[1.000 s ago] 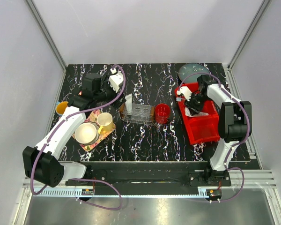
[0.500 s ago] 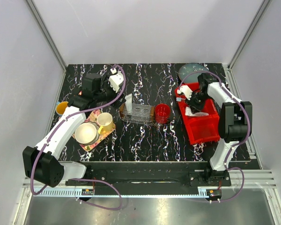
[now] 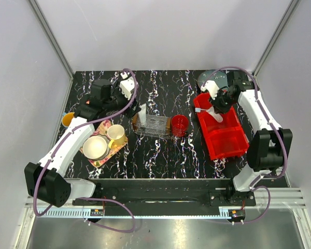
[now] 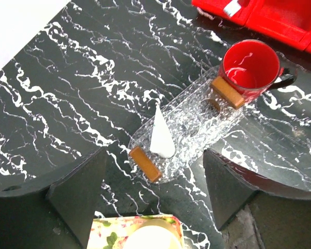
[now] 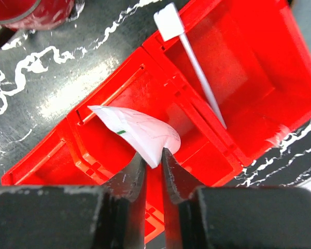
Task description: Prepare toiletry sets of a toothbrush and toothpaste on the tray
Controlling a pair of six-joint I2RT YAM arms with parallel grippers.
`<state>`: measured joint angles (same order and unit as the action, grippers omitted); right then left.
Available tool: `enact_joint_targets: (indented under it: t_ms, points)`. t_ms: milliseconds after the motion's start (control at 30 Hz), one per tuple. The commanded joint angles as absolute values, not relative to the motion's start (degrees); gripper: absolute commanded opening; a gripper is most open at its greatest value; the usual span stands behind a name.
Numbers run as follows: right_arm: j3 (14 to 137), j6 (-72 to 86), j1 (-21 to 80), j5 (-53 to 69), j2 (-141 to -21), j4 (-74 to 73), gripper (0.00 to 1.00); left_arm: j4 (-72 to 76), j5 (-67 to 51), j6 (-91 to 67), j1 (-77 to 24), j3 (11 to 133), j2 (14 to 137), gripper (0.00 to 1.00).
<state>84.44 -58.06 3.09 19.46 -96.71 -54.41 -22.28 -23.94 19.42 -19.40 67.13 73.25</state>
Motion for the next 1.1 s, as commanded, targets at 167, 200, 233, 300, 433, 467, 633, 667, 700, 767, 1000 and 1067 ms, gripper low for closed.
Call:
enact_joint_targets:
  t_ms: [167,200,233,300,433,467,633,667,700,767,1000,1067]
  points:
    - [93.2,-45.0,4.2,27.0,-89.3,-53.9,0.0,-15.6,-35.2,5.9,-19.3,76.5,76.5,0.77]
    - [93.7,-44.1,5.3,27.2,-88.4,-53.0,0.0,-15.5,-36.4,4.8,-19.7,77.1,76.8,0.77]
    - [93.7,-43.3,6.3,26.7,-87.8,-52.5,0.0,-15.2,-36.8,3.0,-20.1,77.9,77.3,0.77]
    - [93.2,-41.1,9.6,24.4,-86.2,-50.0,0.0,-14.9,-37.2,1.7,-21.1,79.7,78.4,0.76]
    - [93.0,-36.7,14.6,21.7,-84.5,-46.8,0.0,-14.2,-37.2,-1.6,-24.6,82.3,80.0,0.76]
    - [93.2,-34.7,15.5,21.7,-84.4,-46.3,0.0,-13.9,-37.1,-1.9,-25.2,82.5,80.2,0.77]
    - [98.6,-28.2,16.3,25.3,-85.1,-45.6,0.0,-11.9,-36.1,-3.2,-27.9,82.6,82.1,0.76]
    - [99.4,-26.6,16.3,25.9,-85.2,-45.6,0.0,-11.7,-36.3,-3.3,-28.2,82.6,82.3,0.76]
    - [100.9,-25.8,16.3,26.9,-85.3,-45.5,0.0,-11.4,-36.7,-3.3,-28.5,82.6,82.4,0.76]
    - [102.5,-23.7,16.3,28.0,-85.4,-45.7,0.0,-10.1,-37.0,-3.4,-29.1,81.9,82.7,0.77]
    - [109.5,-16.0,16.4,35.1,-86.0,-45.4,0.0,-3.6,-37.4,-4.3,-31.5,80.5,83.6,0.77]
    - [110.8,-13.6,16.3,37.6,-86.4,-45.4,0.0,-2.1,-37.0,-4.5,-32.1,80.8,84.0,0.79]
